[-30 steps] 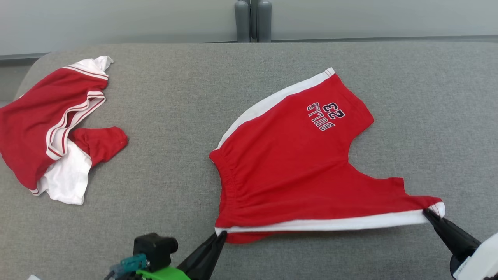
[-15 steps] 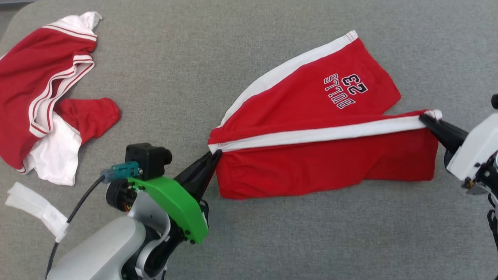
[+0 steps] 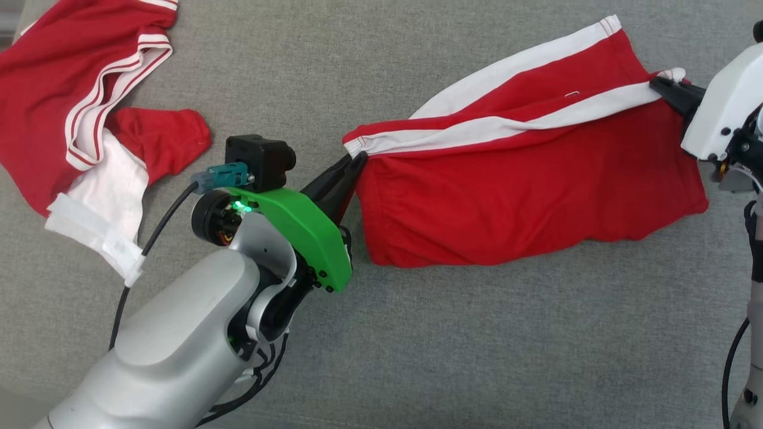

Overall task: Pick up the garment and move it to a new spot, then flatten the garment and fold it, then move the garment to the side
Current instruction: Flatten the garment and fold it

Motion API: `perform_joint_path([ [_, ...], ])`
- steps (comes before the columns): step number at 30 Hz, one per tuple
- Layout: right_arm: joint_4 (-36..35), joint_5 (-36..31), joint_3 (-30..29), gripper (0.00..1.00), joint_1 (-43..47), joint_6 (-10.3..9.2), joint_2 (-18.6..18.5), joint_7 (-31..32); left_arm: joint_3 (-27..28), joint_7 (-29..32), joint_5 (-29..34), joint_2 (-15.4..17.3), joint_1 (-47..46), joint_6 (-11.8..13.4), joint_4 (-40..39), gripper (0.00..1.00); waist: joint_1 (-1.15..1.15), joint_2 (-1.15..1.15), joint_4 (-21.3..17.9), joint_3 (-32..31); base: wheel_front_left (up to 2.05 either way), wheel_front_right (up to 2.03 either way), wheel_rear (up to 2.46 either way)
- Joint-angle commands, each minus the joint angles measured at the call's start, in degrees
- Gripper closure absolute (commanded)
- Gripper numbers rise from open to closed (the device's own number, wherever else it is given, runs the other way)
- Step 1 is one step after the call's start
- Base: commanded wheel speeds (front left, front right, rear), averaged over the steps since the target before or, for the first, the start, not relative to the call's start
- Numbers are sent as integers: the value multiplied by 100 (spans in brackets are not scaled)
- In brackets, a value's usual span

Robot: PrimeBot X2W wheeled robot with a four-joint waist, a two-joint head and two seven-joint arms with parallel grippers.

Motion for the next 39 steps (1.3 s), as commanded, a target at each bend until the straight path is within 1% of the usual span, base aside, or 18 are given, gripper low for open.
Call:
perform_joint_path([
  [1, 79, -109, 11, 100, -152, -2, -22, 30, 11, 4, 42, -55, -130, -47, 94, 100, 0, 0, 86, 121, 0, 0, 0],
  [10, 499, -469, -53, 100, -629, -2, -100, -149, 4, -115, 40, -283, -294, -180, 412, 100, 0, 0, 211, 274, 0, 0, 0],
  [13, 640, -539, -45, 100, -776, -2, -108, -222, 3, -122, -49, -373, -316, -296, 461, 100, 0, 0, 279, 326, 0, 0, 0],
  [16, 741, -614, -34, 100, -885, -2, -110, -249, -8, -133, -74, -442, -349, -335, 522, 100, 0, 0, 314, 366, 0, 0, 0],
  [25, 946, -654, 41, 100, -1060, -2, -169, -522, 66, -333, -48, -559, -364, -296, 747, 100, 0, 0, 370, 432, 0, 0, 0],
  [26, 972, -667, 31, 85, -1062, -2, -174, -566, 72, -356, -48, -575, -359, -293, 770, 100, 0, 0, 374, 433, 0, 0, 0],
  [27, 970, -667, 60, 57, -1067, -2, -180, -629, 90, -388, -69, -595, -344, -279, 790, 85, 0, 0, 377, 432, 0, 0, 0],
  [28, 966, -648, 111, 0, -1055, -2, -191, -693, 122, -420, -96, -616, -315, -263, 810, 66, 0, 0, 378, 429, 0, 0, 0],
  [29, 944, -601, 148, 0, -1053, -2, -197, -811, 123, -443, -85, -617, -309, -261, 822, 4, 0, 0, 378, 427, 0, 0, 0],
  [30, 941, -579, 125, 0, -1069, -2, -204, -977, 120, -473, -68, -625, -303, -261, 842, 0, 0, 0, 375, 422, 0, 0, 0],
  [32, 1040, -584, 70, 0, -1089, -2, -177, -1228, 183, -585, -98, -659, -242, -237, 868, 0, 0, 0, 359, 397, 0, 0, 0],
  [34, 1141, -558, 78, 0, -1061, -1, -148, -1323, 172, -609, -166, -686, -125, -258, 889, 0, 0, 0, 332, 354, 0, 0, 0],
  [36, 1163, -506, 109, 0, -1038, -1, -201, -1425, 178, -652, -181, -644, -45, -243, 887, 0, 0, 0, 314, 303, 0, 0, 0],
  [39, 1129, -383, 139, 0, -938, -1, -276, -1542, 204, -814, -111, -539, 152, -134, 804, 0, 0, 0, 287, 232, 0, 0, 0],
])
